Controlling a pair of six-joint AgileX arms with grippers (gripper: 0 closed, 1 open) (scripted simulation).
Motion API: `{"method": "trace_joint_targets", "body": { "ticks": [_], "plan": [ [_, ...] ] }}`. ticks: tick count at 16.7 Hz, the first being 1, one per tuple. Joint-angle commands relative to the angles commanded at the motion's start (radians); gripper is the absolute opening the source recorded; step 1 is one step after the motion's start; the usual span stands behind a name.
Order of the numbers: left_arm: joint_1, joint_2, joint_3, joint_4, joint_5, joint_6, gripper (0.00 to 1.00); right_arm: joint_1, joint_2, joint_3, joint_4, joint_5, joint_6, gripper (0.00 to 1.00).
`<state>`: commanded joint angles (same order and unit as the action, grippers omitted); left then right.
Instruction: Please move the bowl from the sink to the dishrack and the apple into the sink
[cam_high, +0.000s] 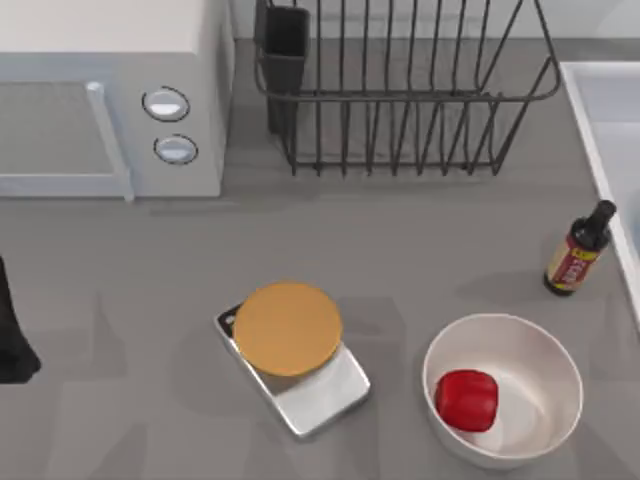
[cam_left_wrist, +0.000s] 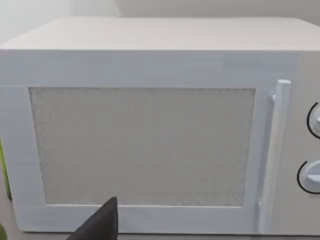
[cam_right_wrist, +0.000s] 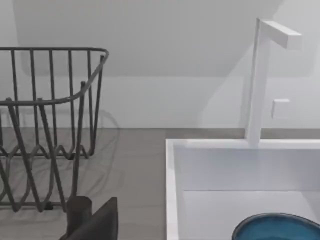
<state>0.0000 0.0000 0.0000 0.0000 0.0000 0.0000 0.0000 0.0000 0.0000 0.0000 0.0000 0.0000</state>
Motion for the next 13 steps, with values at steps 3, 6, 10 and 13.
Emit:
{"method": "trace_joint_targets", "body": {
  "ticks": [3, 6, 10, 13],
  "plan": [
    [0.000, 0.000, 0.000, 0.000, 0.000, 0.000, 1.00, -0.003, 0.009, 0.009, -0.004, 0.002, -0.002, 1.00],
    [0.000, 0.000, 0.000, 0.000, 0.000, 0.000, 1.00, -0.027, 0.093, 0.090, -0.045, 0.013, -0.018, 1.00],
    [0.000, 0.000, 0.000, 0.000, 0.000, 0.000, 1.00, -0.076, 0.334, 0.316, -0.163, 0.026, -0.059, 1.00],
    [0.000, 0.000, 0.000, 0.000, 0.000, 0.000, 1.00, -0.116, 0.587, 0.549, -0.286, 0.027, -0.099, 1.00]
  ]
}}
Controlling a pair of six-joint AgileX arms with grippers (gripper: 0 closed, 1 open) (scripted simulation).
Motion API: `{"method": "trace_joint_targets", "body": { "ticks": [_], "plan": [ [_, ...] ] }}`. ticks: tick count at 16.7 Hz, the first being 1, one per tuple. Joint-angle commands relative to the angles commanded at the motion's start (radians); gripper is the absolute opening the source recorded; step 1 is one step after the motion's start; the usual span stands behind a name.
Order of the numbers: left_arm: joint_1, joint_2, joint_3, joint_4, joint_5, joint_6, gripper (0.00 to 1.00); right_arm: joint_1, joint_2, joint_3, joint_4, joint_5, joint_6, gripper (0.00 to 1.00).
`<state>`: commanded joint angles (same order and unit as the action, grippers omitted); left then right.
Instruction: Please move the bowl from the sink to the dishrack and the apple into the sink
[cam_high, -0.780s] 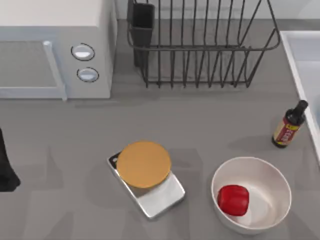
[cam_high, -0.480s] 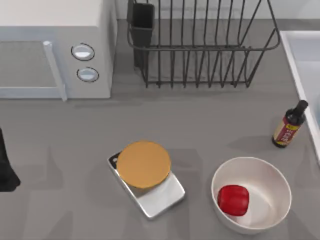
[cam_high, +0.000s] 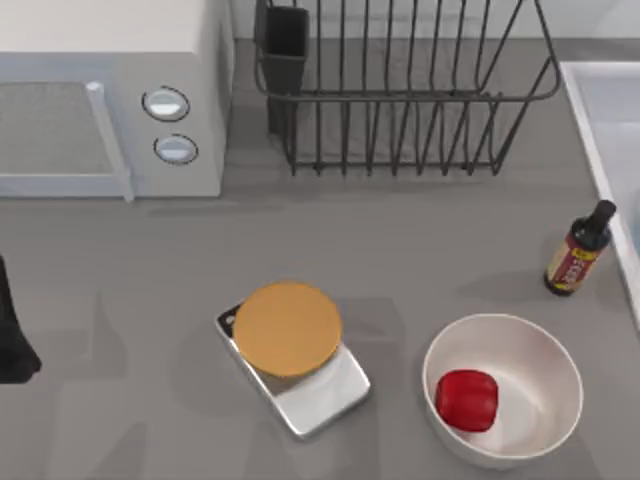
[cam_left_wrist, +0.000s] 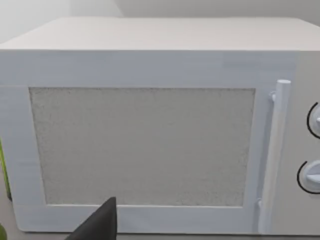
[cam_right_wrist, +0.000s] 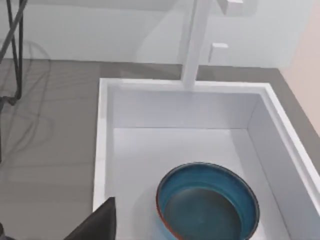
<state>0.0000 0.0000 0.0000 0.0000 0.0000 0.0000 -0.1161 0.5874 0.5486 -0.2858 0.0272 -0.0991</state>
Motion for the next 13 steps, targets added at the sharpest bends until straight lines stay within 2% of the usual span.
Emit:
{"method": "trace_joint_targets", "body": {
  "ticks": [13],
  "plan": [
    [0.000, 0.000, 0.000, 0.000, 0.000, 0.000, 1.00, -0.182, 1.337, 1.215, -0.651, -0.033, -0.184, 1.00]
  ]
}}
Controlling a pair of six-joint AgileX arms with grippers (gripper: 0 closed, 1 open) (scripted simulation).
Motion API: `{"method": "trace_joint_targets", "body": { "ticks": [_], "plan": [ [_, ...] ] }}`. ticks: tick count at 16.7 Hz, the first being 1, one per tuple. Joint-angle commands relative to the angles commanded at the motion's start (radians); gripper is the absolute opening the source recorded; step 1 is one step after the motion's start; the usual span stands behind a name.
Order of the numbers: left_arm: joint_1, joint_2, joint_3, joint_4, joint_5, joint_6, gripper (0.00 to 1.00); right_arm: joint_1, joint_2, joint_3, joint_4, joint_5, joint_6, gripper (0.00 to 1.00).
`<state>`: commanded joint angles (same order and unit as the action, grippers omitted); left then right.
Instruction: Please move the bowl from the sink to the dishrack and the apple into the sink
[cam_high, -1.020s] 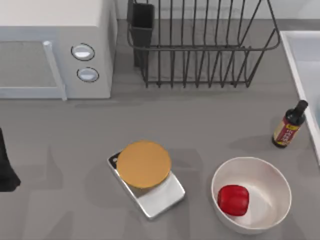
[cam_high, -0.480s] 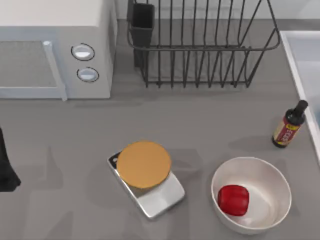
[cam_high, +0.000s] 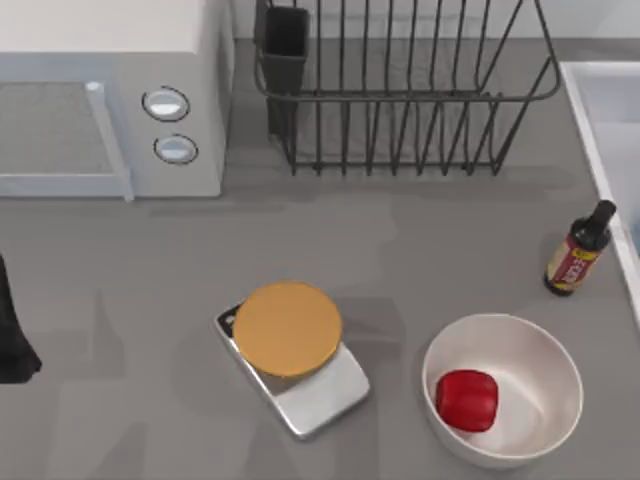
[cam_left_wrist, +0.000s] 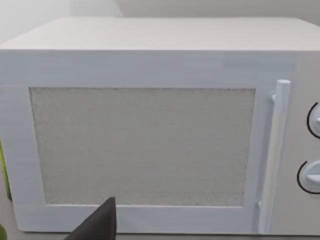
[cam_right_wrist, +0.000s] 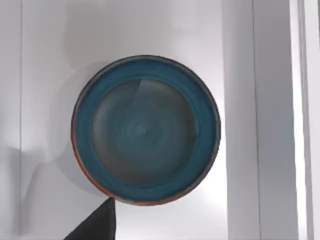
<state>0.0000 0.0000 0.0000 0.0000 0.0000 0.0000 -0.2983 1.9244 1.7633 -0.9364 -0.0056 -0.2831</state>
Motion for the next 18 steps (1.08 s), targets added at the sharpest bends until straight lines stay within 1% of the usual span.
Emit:
{"method": "trace_joint_targets", "body": {
  "ticks": [5, 9, 12, 18],
  "plan": [
    [0.000, 0.000, 0.000, 0.000, 0.000, 0.000, 1.00, -0.055, 0.408, 0.367, -0.199, -0.014, -0.049, 1.00],
    [0.000, 0.000, 0.000, 0.000, 0.000, 0.000, 1.00, -0.082, 0.601, 0.540, -0.293, -0.021, -0.072, 1.00],
    [0.000, 0.000, 0.000, 0.000, 0.000, 0.000, 1.00, -0.088, 0.644, 0.578, -0.314, -0.022, -0.077, 1.00],
    [0.000, 0.000, 0.000, 0.000, 0.000, 0.000, 1.00, -0.083, 0.653, 0.567, -0.295, -0.021, -0.075, 1.00]
  ]
}}
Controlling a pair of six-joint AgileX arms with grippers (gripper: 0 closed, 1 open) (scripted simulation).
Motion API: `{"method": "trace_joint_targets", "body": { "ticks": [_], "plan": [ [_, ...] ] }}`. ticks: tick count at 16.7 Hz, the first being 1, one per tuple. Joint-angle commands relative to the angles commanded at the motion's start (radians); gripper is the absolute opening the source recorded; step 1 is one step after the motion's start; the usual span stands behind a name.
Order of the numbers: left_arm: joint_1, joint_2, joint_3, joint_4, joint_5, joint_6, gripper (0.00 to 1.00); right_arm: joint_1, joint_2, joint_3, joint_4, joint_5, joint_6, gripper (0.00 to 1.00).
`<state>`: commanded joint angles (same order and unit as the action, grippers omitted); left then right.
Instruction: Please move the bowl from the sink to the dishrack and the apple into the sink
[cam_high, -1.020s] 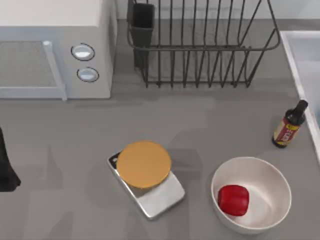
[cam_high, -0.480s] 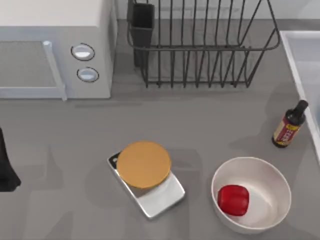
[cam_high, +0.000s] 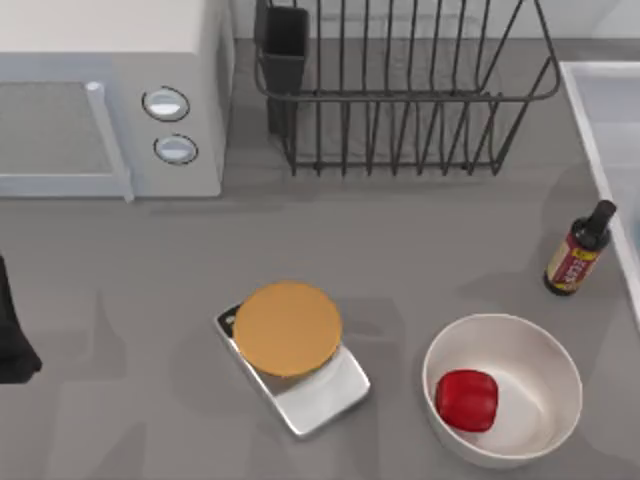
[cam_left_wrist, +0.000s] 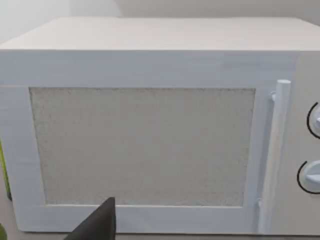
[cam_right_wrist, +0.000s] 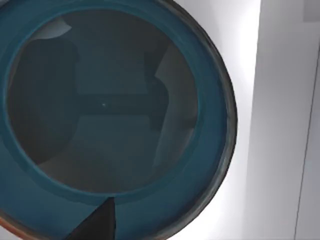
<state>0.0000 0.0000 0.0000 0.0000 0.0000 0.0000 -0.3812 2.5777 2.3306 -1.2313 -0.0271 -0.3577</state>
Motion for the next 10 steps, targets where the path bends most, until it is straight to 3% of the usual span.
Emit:
{"method": "trace_joint_targets", "body": {
  "ticks": [10],
  "plan": [
    [0.000, 0.000, 0.000, 0.000, 0.000, 0.000, 1.00, 0.003, 0.129, -0.120, 0.251, 0.002, 0.006, 1.00]
  ]
}}
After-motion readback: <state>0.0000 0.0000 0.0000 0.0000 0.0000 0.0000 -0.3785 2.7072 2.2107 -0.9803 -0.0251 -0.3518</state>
